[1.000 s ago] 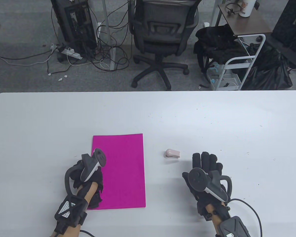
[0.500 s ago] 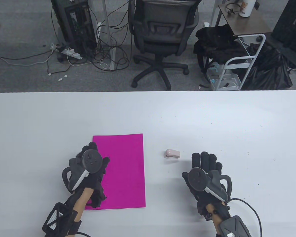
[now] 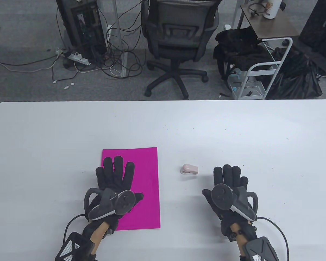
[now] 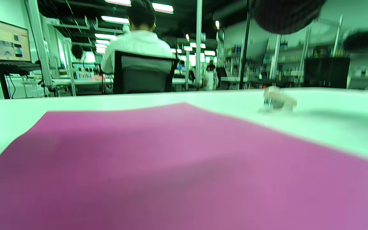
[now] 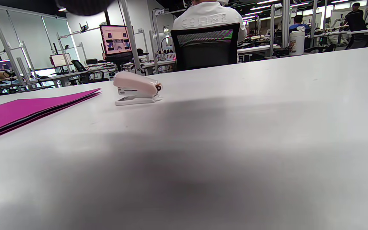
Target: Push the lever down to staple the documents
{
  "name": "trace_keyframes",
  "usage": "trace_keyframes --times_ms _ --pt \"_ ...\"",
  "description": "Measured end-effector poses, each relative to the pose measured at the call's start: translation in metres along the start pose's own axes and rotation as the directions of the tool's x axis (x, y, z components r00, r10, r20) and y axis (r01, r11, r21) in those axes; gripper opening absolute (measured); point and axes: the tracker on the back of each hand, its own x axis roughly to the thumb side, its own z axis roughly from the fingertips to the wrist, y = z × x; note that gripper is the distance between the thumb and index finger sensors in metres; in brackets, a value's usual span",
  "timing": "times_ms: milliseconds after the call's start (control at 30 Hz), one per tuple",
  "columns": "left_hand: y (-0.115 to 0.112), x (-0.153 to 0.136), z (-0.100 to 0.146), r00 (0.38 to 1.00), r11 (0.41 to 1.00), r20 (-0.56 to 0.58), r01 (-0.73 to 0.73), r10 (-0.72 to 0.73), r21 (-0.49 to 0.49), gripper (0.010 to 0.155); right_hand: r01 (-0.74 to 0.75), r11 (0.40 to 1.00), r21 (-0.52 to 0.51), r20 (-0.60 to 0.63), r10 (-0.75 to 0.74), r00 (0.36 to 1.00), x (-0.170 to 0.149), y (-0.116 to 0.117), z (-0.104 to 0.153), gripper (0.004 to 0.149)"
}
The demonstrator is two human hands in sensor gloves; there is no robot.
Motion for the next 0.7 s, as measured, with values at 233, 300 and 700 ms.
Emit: trace_keyframes --times_ms 233,300,700 --pt "-0.005 -0.001 0.006 1.000 1.000 0.005 0.003 -0.003 0.012 0.102 0.048 0.999 -0.024 0.017 -0.048 0.999 -0.004 -0.002 0.001 0.086" --pt "-0.004 -0.002 0.008 1.000 1.000 0.006 0.006 -0.006 0.030 0.101 0.054 0.998 -0.039 0.021 -0.053 0.998 -0.005 -0.003 0.001 0.085" --pt "0.004 -0.009 0.016 0.999 0.995 -0.010 -0.044 0.045 0.086 0.099 0.072 0.996 -0.048 0.046 -0.070 0.996 -0.004 -0.001 -0.001 0.084"
